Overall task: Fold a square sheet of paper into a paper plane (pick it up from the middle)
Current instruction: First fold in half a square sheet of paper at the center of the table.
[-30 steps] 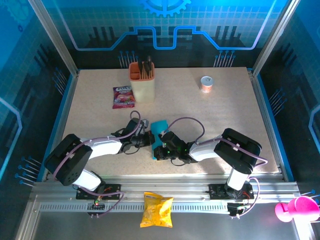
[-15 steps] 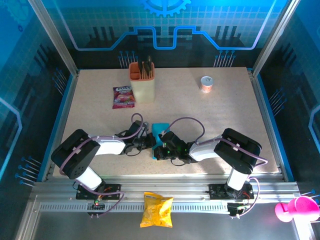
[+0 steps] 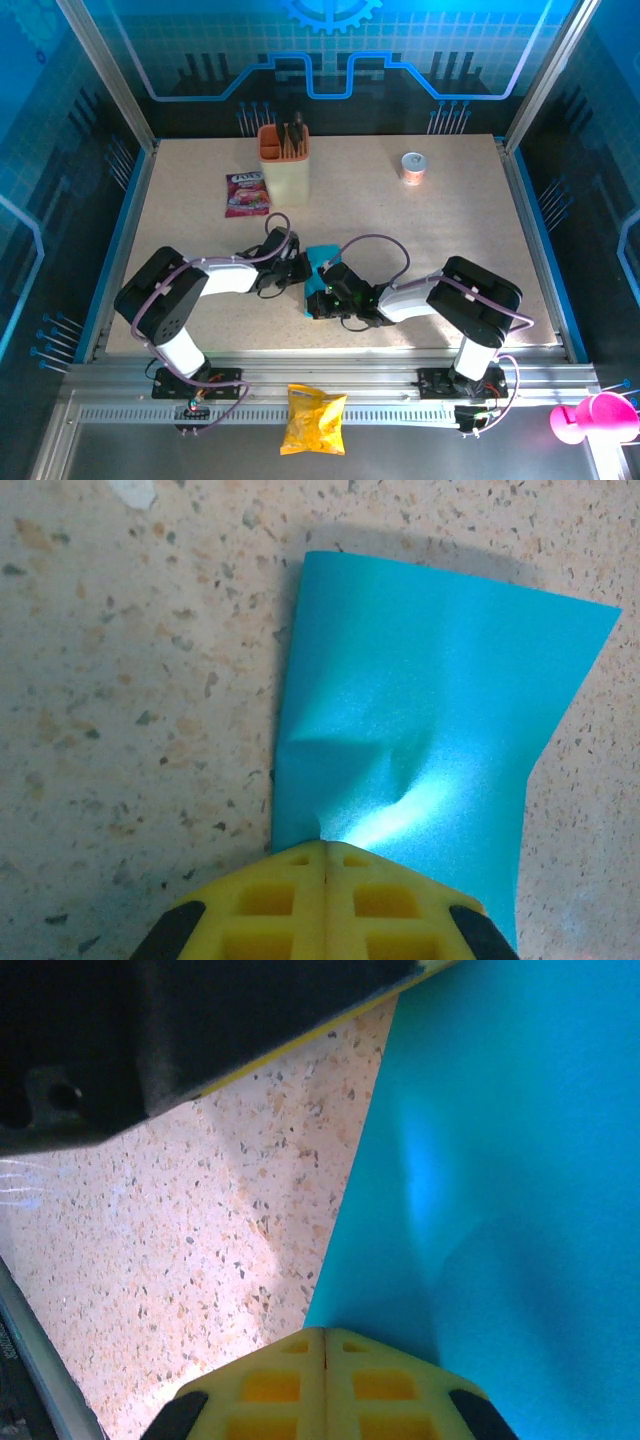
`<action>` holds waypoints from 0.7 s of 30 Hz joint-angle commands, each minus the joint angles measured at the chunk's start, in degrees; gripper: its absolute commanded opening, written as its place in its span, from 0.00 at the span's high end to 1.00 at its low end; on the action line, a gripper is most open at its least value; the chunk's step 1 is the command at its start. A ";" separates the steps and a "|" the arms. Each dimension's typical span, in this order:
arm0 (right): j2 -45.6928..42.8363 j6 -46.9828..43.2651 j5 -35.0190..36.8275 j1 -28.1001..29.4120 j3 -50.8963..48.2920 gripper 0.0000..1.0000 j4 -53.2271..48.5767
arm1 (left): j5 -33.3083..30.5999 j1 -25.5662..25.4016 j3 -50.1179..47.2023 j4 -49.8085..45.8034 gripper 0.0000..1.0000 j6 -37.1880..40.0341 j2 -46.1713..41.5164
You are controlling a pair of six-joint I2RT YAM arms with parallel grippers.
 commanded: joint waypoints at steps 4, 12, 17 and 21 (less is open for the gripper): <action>4.21 1.22 0.85 0.97 -3.44 1.00 -11.04 | -2.93 3.90 2.92 -1.55 1.00 2.90 3.79; 5.48 1.61 0.88 1.20 -3.79 1.00 -10.88 | -2.41 5.53 5.97 -2.19 1.00 3.89 5.16; 5.57 1.91 1.07 1.49 -4.18 1.00 -10.80 | -2.30 6.51 8.26 -2.75 1.00 4.53 6.67; 5.81 2.08 1.06 1.63 -4.32 1.00 -10.70 | -2.22 7.43 10.33 -3.55 1.00 5.34 8.13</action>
